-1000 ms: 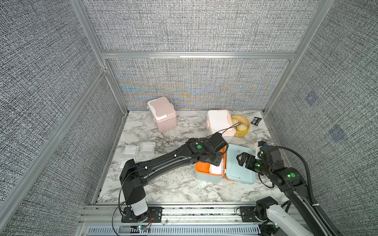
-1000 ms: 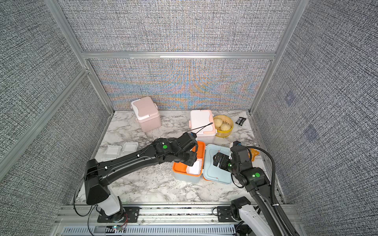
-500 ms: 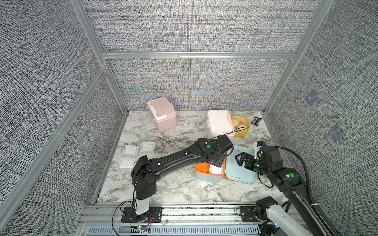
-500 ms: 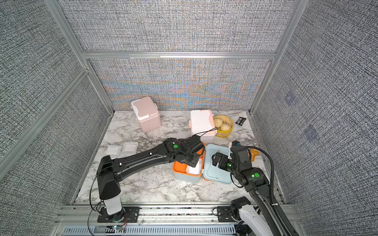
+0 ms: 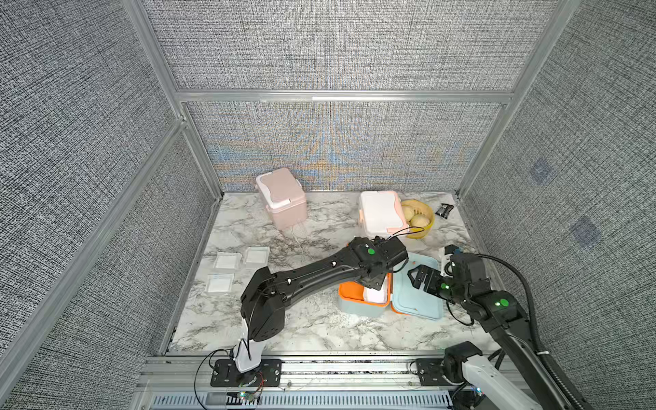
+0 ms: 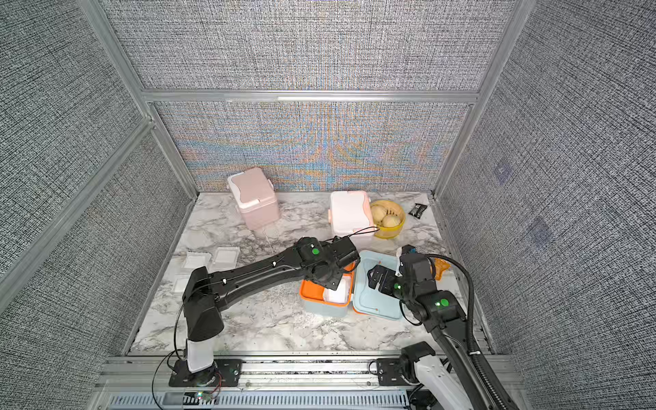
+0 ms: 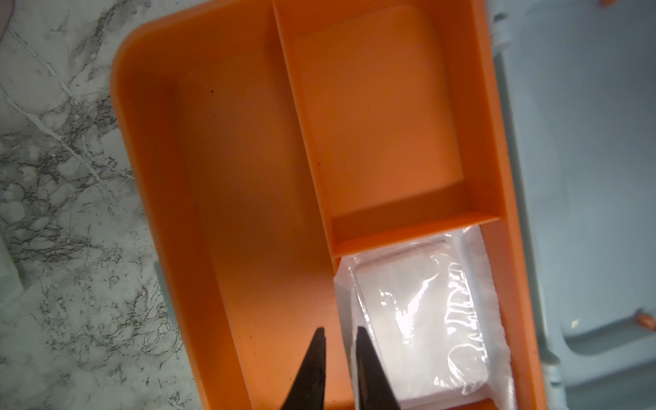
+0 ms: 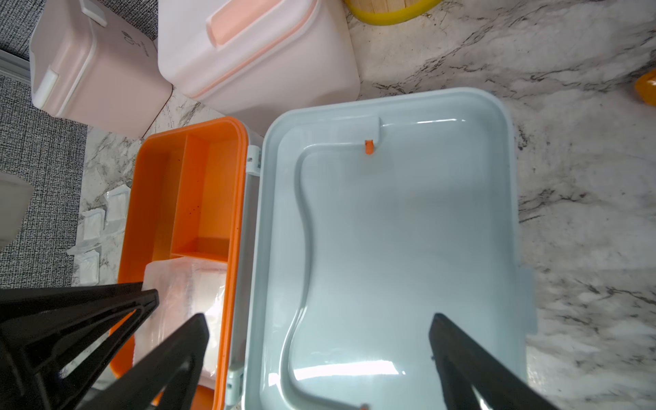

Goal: Open first aid kits and take out gauze
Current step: Pick up the gauze from the first aid kit.

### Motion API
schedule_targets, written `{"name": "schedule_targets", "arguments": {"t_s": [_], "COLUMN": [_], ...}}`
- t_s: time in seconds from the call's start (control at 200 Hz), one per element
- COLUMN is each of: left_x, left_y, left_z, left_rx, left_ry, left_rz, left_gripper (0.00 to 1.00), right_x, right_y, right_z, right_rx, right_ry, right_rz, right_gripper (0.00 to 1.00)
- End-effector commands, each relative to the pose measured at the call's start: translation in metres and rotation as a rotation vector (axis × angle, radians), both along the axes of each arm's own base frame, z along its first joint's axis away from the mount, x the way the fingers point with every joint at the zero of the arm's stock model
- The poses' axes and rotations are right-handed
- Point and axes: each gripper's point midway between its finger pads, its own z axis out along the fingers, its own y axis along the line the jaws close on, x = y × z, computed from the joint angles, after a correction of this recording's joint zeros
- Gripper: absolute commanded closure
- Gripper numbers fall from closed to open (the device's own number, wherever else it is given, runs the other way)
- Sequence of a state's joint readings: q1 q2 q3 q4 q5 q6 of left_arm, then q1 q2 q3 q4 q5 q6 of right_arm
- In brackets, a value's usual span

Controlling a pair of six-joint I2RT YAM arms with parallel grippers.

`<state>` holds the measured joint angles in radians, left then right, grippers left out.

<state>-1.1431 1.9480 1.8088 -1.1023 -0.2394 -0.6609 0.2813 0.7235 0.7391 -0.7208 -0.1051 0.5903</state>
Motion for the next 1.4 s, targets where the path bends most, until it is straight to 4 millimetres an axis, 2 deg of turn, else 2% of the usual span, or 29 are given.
{"name": "schedule_targets", "arguments": {"t_s": [0.0,0.22,0.44,0.51,0.535,0.655,0.776,0.926,1.131,1.211,1.296,1.391], "left_x": [-0.001,-0.003,-0.005,-0.005,-0.005,-0.003,0.001,0.008,0.022,0.029,0.037,0.042], "left_y": [0.005,0.003,0.000,0.001,0.001,0.001,0.007,0.019,0.054,0.075,0.106,0.153], "left_z": [0.002,-0.005,-0.001,0.001,0.001,0.005,0.023,0.061,0.093,0.096,0.100,0.097], "left_rx": [0.007,0.013,-0.009,-0.011,-0.012,-0.017,-0.048,-0.153,-0.279,-0.313,-0.362,-0.390], "left_ry": [0.001,0.022,0.028,0.023,0.022,0.014,-0.028,-0.096,-0.206,-0.262,-0.316,-0.353], "left_rz": [0.010,0.005,-0.002,-0.001,0.000,0.003,0.023,0.059,0.165,0.215,0.317,0.460], "left_gripper": [0.88,0.87,0.86,0.90,0.96,1.00,1.00,1.00,1.00,1.00,1.00,1.00], "right_x": [0.002,0.002,0.001,0.001,0.001,0.000,0.000,-0.001,-0.005,-0.006,-0.008,-0.011], "right_y": [0.002,0.001,0.002,0.002,0.001,0.002,0.006,0.023,0.055,0.066,0.079,0.095], "right_z": [0.002,0.003,0.004,0.005,0.005,0.006,0.012,0.024,0.045,0.048,0.051,0.052], "right_rx": [0.004,0.005,0.009,0.010,0.010,0.013,0.026,0.068,0.185,0.184,0.166,0.116], "right_ry": [-0.014,-0.014,-0.015,-0.019,-0.018,-0.019,-0.031,-0.077,-0.127,-0.118,-0.114,-0.106], "right_rz": [0.009,0.011,0.012,0.014,0.013,0.017,0.039,0.148,0.313,0.364,0.423,0.489], "right_gripper": [0.01,0.01,0.01,0.01,0.01,0.01,0.01,0.01,0.01,0.01,0.01,0.01]}}
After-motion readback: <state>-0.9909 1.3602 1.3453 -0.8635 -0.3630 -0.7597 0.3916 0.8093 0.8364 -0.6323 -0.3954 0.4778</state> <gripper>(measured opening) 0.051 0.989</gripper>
